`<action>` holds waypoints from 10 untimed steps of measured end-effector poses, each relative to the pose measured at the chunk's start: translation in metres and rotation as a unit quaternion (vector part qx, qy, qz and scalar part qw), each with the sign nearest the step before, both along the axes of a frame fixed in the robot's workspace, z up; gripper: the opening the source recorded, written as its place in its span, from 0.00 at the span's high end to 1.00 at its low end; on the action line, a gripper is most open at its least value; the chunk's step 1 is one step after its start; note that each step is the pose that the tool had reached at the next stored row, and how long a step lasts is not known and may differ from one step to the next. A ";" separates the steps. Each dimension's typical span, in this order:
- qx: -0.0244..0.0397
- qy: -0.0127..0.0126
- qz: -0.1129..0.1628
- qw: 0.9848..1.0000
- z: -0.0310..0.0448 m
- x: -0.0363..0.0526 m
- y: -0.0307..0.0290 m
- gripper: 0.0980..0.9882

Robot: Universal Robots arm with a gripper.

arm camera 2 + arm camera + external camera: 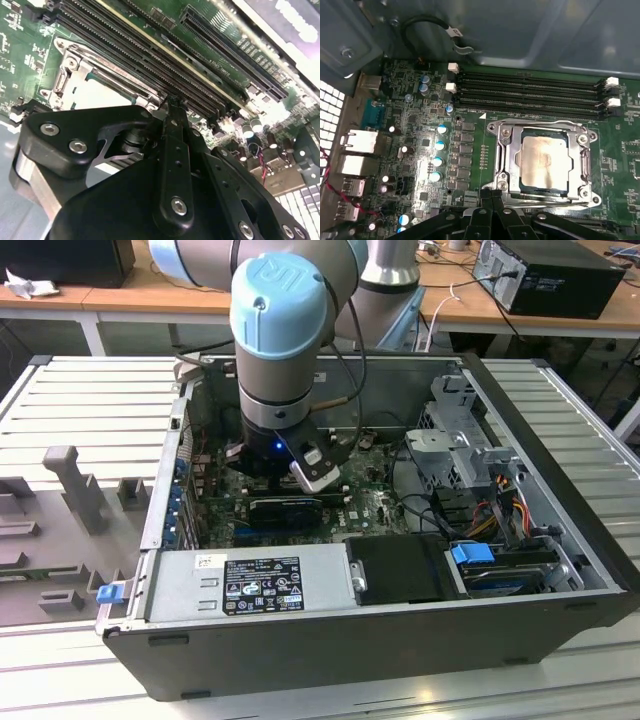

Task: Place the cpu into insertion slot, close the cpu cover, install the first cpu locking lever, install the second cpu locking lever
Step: 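Install the second cpu locking lever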

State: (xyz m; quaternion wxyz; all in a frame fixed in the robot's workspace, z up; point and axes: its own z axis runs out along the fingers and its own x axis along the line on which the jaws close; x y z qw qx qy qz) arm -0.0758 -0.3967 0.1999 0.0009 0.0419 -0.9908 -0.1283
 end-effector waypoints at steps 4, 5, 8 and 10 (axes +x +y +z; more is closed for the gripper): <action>0.010 -0.001 0.000 1.000 -0.0032 0.0001 0.0004 0.99; 0.012 0.000 0.001 1.000 -0.0032 0.0000 0.0003 0.99; 0.012 0.000 0.001 1.000 -0.0038 -0.0018 0.0001 0.99; 0.013 0.000 0.001 1.000 0.0004 -0.0025 0.0002 0.99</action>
